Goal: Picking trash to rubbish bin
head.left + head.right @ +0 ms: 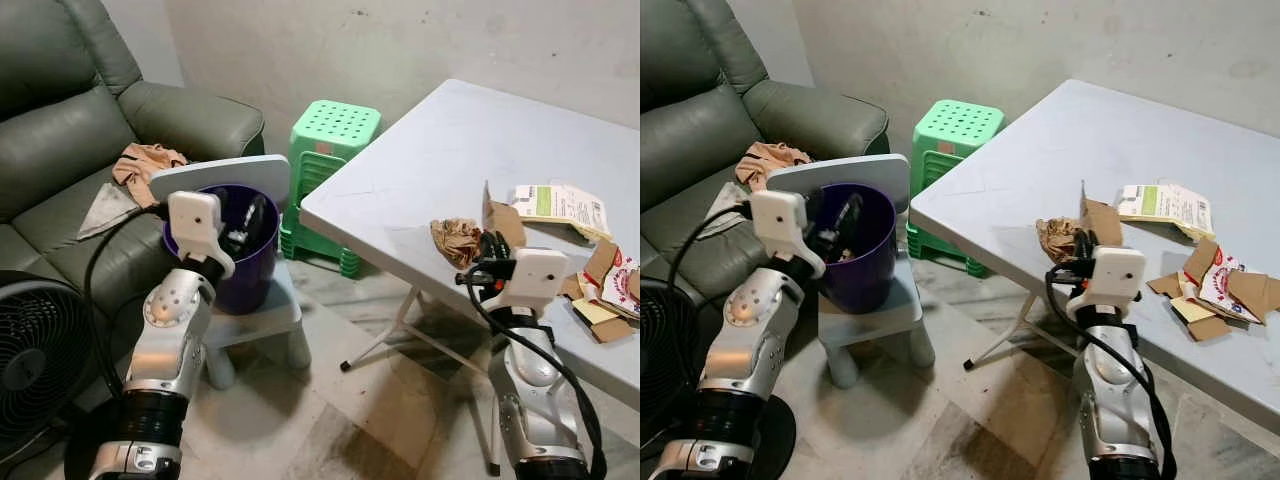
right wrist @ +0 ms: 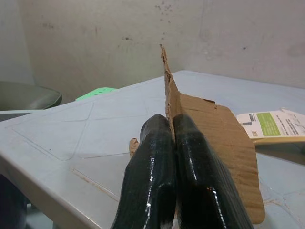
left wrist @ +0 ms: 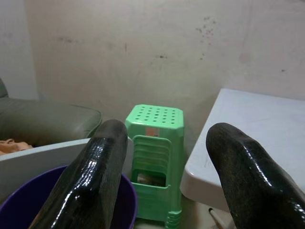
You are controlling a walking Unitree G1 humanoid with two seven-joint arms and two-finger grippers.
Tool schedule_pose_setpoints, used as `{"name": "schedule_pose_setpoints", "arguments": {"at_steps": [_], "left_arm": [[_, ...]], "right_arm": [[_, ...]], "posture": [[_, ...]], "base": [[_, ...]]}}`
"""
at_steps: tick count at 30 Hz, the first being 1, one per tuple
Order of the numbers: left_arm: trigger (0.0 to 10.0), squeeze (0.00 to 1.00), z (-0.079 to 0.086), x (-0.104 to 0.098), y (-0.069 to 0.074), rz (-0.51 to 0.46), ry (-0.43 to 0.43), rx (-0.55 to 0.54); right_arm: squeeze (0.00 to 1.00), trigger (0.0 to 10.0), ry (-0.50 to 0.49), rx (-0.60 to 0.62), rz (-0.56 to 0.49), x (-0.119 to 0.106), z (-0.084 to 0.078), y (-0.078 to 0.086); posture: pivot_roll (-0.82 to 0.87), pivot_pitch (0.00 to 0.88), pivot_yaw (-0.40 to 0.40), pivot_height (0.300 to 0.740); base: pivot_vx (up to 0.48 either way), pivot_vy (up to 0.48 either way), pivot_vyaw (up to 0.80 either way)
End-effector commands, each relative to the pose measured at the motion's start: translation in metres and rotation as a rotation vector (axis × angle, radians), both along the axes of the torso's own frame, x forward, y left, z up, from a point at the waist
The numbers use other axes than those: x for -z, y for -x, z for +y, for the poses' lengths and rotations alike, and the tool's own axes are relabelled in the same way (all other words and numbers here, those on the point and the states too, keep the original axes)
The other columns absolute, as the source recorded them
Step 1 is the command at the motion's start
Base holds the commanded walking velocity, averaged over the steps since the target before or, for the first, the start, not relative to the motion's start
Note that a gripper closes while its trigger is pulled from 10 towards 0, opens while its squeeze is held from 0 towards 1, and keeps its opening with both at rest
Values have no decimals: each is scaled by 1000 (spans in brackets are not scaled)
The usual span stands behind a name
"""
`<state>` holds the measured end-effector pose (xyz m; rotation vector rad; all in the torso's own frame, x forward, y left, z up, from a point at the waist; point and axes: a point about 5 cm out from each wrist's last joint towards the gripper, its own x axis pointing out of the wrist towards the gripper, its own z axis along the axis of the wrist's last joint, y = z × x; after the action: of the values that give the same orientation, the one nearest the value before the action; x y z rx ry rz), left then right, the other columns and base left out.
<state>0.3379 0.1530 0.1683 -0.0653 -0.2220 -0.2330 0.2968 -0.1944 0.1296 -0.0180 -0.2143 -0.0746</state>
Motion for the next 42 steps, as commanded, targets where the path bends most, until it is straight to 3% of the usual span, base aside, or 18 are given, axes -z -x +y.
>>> {"name": "schedule_pose_setpoints", "arguments": {"at_steps": [1,12,24,42], "left_arm": [[10000,0,-1,-1,-2,-4,15,-13],[10000,0,-14,-7,-8,-26,46,38],[10000,0,-15,1,-9,8,39,27],[10000,0,-12,2,-10,7,35,8]], "right_arm": [[0,10000,9,-16,-11,-4,5,0],[0,10000,32,-22,-6,-7,9,-5],[0,10000,41,-10,21,-1,6,2],[0,10000,64,-14,27,-5,1,-4]], "posture": [[-49,45,-29,740],[-55,24,-25,740],[-70,42,-20,740],[-60,36,-37,740]], "base": [[0,0,0],[0,0,438],[0,0,800],[0,0,800]]}}
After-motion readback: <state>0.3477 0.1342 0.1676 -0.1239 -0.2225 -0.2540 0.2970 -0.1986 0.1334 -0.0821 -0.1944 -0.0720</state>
